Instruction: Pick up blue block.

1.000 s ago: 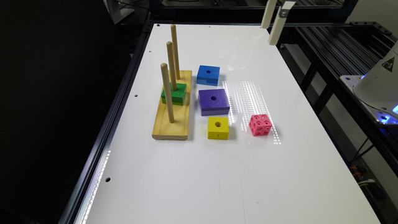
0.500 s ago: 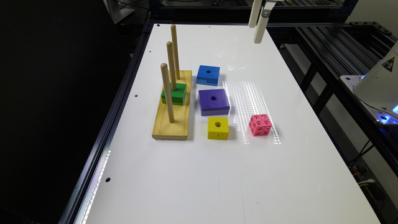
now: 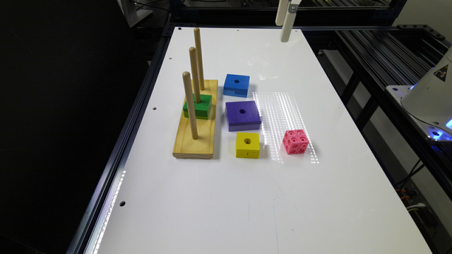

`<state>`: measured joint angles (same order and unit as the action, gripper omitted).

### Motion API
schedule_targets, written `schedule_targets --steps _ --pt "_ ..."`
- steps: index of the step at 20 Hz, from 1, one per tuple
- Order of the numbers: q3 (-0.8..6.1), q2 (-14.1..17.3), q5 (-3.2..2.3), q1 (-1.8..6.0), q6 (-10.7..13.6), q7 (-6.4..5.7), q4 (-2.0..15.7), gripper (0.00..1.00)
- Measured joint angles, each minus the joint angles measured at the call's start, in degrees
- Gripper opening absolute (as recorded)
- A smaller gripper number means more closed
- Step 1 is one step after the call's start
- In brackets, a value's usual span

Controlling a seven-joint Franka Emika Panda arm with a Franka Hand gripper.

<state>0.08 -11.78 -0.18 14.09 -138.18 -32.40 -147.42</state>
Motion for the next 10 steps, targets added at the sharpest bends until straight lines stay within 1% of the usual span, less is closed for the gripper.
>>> schedule_targets --steps 4,6,8,10 --pt "0.07 2.9 0.00 -0.01 0.0 0.00 2.73 1.00" --pt "0.13 4.1 0.00 -0.02 0.0 0.00 3.71 1.00" --pt "0.20 4.8 0.00 -0.04 0.0 0.00 4.29 1.00" --pt "0.32 5.0 0.00 -0.04 0.0 0.00 4.47 1.00"
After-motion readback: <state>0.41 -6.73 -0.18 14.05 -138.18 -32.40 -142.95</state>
